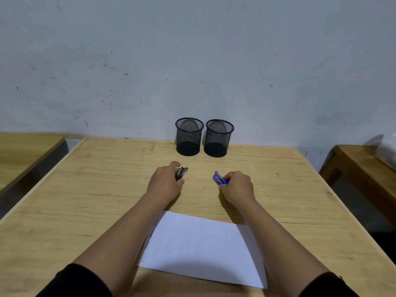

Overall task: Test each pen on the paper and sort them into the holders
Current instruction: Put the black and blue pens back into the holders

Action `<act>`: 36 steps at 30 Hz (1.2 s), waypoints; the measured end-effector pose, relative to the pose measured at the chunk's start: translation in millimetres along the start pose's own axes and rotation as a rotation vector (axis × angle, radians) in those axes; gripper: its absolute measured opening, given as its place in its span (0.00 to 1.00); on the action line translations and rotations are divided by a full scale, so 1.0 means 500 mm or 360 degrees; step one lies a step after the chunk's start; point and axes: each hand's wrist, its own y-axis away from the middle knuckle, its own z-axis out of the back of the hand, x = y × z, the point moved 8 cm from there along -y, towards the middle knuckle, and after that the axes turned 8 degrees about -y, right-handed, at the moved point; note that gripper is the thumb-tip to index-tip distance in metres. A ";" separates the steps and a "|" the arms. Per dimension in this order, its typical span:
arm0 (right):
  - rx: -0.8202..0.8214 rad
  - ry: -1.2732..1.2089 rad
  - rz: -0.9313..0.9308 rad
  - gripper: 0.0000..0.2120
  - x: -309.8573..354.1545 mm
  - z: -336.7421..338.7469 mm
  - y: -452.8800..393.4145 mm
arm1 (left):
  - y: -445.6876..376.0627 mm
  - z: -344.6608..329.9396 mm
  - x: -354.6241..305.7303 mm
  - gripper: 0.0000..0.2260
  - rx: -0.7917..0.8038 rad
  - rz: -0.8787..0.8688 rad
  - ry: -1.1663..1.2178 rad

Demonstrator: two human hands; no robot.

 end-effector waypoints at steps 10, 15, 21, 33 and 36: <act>-0.0010 0.0015 -0.0015 0.12 0.000 -0.001 -0.004 | -0.029 -0.002 -0.022 0.21 0.0001 -0.0155 -0.0254; -0.0011 0.0021 -0.0012 0.12 0.000 -0.002 -0.003 | -0.024 -0.005 -0.033 0.18 0.0011 -0.0291 -0.0360; 0.0000 -0.0011 0.0004 0.12 0.001 0.001 -0.002 | -0.020 0.009 -0.017 0.09 0.0020 -0.0189 -0.0036; 0.0009 -0.0009 0.0043 0.14 0.009 0.007 0.000 | -0.028 0.083 -0.014 0.14 -0.0208 -0.0029 0.0897; 0.0002 -0.0045 0.0065 0.13 0.016 0.014 0.000 | -0.025 0.080 -0.008 0.12 -0.0214 0.0050 0.1218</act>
